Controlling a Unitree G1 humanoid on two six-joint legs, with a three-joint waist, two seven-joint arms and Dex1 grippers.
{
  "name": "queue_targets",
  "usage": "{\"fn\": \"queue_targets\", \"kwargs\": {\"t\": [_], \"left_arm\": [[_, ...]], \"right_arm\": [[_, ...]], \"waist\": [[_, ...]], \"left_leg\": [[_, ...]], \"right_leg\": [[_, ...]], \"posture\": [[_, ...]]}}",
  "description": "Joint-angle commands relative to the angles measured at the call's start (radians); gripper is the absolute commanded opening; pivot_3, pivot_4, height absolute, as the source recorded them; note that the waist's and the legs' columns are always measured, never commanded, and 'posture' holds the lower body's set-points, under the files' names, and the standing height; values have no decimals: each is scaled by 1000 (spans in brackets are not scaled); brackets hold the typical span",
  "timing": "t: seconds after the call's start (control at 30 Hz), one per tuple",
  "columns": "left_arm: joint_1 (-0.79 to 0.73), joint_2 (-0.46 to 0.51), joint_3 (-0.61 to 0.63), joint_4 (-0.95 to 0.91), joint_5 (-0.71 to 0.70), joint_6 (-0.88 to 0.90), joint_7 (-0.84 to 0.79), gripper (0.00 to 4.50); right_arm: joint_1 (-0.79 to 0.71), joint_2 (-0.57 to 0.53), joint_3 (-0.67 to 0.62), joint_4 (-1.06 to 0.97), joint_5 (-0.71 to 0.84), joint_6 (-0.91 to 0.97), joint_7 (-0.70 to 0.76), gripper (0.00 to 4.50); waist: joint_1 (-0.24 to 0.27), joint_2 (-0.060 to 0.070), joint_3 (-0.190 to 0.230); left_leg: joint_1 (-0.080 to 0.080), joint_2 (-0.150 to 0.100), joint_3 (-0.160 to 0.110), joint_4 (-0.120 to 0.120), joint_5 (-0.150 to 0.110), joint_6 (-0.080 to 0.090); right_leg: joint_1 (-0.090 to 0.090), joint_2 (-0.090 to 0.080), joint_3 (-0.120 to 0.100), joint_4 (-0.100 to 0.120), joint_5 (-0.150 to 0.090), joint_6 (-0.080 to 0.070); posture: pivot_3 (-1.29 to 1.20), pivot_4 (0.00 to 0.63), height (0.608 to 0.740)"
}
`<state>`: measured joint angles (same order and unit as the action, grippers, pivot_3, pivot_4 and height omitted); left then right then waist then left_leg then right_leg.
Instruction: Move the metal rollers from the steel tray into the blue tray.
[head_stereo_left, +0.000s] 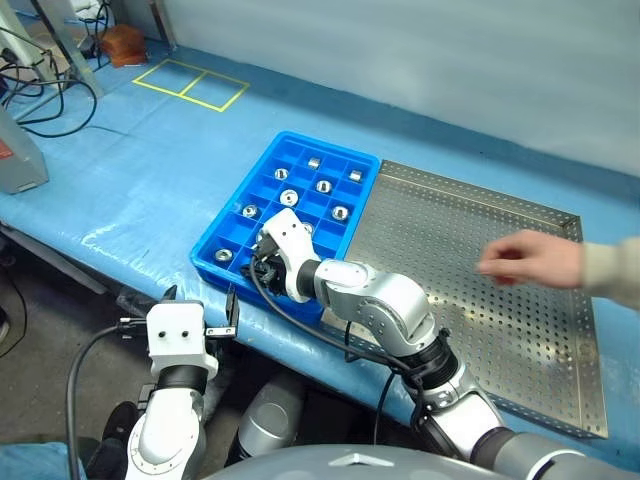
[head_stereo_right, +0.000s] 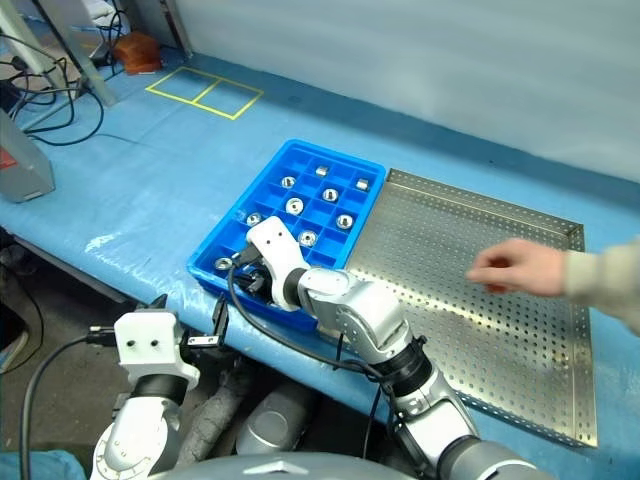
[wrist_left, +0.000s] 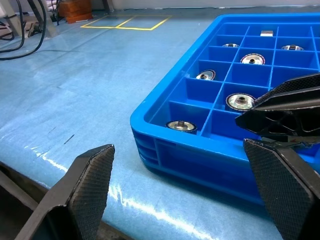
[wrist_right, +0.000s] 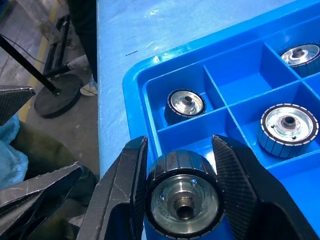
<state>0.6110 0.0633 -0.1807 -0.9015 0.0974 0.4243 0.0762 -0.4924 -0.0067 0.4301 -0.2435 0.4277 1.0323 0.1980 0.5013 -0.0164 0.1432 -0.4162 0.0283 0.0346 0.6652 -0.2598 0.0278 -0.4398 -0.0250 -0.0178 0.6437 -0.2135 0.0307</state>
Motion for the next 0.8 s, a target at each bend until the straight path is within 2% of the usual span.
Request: {"fn": "queue_targets", "kwargs": {"t": [0.03, 0.33, 0.4, 0.63, 0.8], "left_arm": [[-4, 5, -8, -39, -8, -21, -20, 4500], [-36, 17, -12, -17, -24, -19, -59, 4500], [-46, 18, -13, -11, -28, -19, -65, 4500], [-72, 21, -17, 2, -32, -14, -74, 4500], [-97, 21, -8, 10, -38, -6, -87, 4500]], "right_arm": [[16, 0, 2, -6, -2, 16, 22, 1672], [37, -41, -52, -40, -20, 47, 25, 1672], [46, -48, -52, -35, -32, 43, 25, 2402], [60, -59, -67, -61, -40, 54, 37, 4482], [48, -86, -71, -118, -24, 83, 67, 4482]], "waist": [[13, 0, 0], [55, 2, -3], [57, 2, -3], [56, 3, -3], [55, 3, -3]], "left_leg": [[0, 0, 0, 0, 0, 0], [-3, 1, -1, 1, -2, -3], [-3, 1, -2, 1, -2, -3], [-3, 1, -3, 2, -2, -3], [-3, 1, -4, 2, -2, -3]], "right_leg": [[0, 0, 0, 0, 0, 0], [-1, 1, -9, 0, -2, -4], [0, 1, -10, 0, -3, -4], [0, 1, -11, 1, -3, -5], [1, 1, -12, 1, -3, -5]], "posture": [[602, 150, 740], [553, 150, 740], [548, 150, 740], [530, 150, 740], [518, 150, 740]]}}
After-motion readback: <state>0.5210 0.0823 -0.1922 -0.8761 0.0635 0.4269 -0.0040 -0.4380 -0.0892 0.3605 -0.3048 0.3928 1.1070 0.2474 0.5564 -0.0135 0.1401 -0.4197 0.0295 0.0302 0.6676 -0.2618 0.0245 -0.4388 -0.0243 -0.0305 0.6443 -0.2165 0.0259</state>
